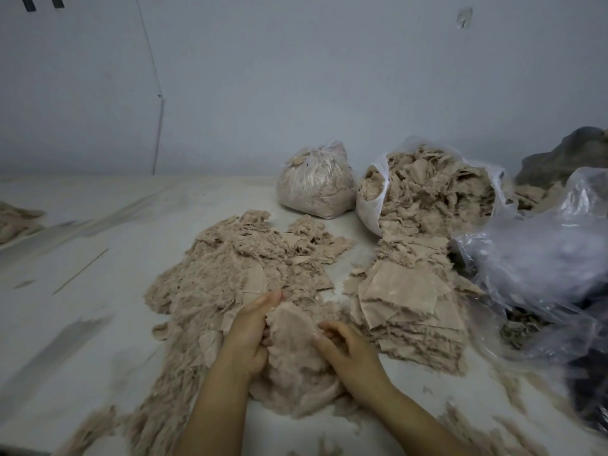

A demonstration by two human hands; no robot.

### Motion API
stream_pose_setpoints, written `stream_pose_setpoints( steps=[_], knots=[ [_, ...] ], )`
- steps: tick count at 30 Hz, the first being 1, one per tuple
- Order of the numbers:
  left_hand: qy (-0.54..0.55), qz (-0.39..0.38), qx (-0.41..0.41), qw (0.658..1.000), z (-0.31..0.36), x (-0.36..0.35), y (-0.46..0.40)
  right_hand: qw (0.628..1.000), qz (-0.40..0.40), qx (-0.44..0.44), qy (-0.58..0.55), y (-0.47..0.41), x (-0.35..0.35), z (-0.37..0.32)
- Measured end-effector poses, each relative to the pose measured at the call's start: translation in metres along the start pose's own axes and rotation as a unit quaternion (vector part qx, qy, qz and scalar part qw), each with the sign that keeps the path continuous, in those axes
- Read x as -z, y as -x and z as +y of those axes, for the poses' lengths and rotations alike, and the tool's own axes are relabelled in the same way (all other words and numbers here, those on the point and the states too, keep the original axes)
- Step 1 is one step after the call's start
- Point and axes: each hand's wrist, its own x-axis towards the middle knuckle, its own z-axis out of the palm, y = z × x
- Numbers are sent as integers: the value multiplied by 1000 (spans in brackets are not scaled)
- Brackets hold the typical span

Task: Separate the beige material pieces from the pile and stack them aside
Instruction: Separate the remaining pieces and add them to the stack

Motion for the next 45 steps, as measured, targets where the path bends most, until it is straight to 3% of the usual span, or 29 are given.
stream_pose_setpoints(
  steps=[4,8,12,16,22,25,29,31,34,36,37,42,45],
  knots=[
    [-51,-71,23,996,-5,-6,3,987,-20,-11,-158,-4,-7,-16],
    [-88,25,-21,996,-8,-8,2,985,51,6,-167,-10,-6,-19],
    [-139,-62,28,988,-20,-14,10,986,47,8,-162,-9,-7,-18],
    [-125,12,-61,990,-27,-18,11,969,23,-31,-244,-6,-7,-12],
    [-225,-41,-126,965,-31,-31,18,969,26,-40,-243,-8,-6,-18],
    [-259,-12,-167,951,-34,-30,15,967,69,-53,-239,-11,-12,-19],
    [-181,142,-162,959,-31,-7,2,950,128,-67,-277,-8,-6,-13],
    [-179,164,-153,958,-28,1,0,944,138,-80,-289,-10,-1,-12],
    [-222,35,-76,972,-33,-8,8,947,117,-78,-290,-13,-3,-19],
    [-260,-70,-25,963,-40,-15,16,946,115,-86,-292,-15,-6,-18],
    [-268,-84,-32,959,-43,-16,17,942,120,-91,-298,-15,-7,-17],
    [-108,27,-79,991,-45,-16,9,937,149,-100,-301,-10,-13,-14],
    [-33,146,-93,984,-44,-8,0,931,189,-91,-298,-14,-13,-18]
  ],
)
